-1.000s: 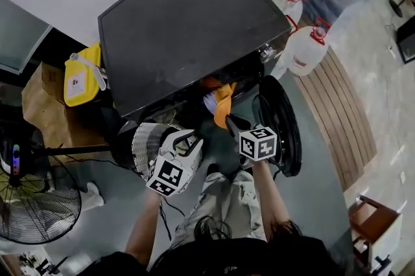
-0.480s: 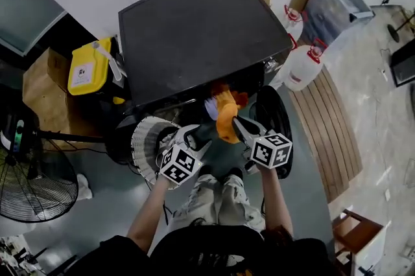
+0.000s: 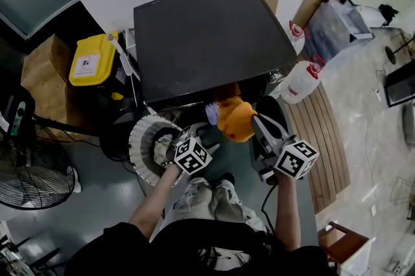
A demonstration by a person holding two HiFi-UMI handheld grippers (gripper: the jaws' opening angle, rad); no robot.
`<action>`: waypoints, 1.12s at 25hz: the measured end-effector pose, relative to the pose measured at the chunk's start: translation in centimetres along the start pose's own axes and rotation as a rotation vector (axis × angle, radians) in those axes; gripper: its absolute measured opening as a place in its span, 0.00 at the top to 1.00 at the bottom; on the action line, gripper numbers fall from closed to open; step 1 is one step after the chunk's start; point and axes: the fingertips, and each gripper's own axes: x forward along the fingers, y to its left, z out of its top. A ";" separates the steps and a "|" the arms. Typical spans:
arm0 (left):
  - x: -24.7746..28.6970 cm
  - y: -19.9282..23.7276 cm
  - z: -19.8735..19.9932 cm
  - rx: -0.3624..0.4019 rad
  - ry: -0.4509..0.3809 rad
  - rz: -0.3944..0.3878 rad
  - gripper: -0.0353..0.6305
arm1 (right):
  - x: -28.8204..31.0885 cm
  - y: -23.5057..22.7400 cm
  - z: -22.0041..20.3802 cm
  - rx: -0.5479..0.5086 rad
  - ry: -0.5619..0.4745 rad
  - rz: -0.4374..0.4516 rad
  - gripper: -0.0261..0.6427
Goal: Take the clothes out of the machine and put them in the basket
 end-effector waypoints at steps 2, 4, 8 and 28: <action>0.9 0.3 0.4 -0.002 -0.006 -0.004 0.49 | -0.5 0.9 1.9 -0.027 -0.018 0.012 0.91; 1.9 1.0 0.9 0.013 -0.003 0.018 0.49 | -1.0 1.8 3.6 -0.052 -0.041 0.028 0.91; 4.4 2.3 1.6 0.028 0.014 0.041 0.46 | -2.0 4.1 6.5 -0.083 -0.091 0.077 0.91; -4.1 6.1 12.4 -0.563 -0.472 0.042 0.91 | -8.2 5.8 9.9 -0.134 -0.159 0.110 0.91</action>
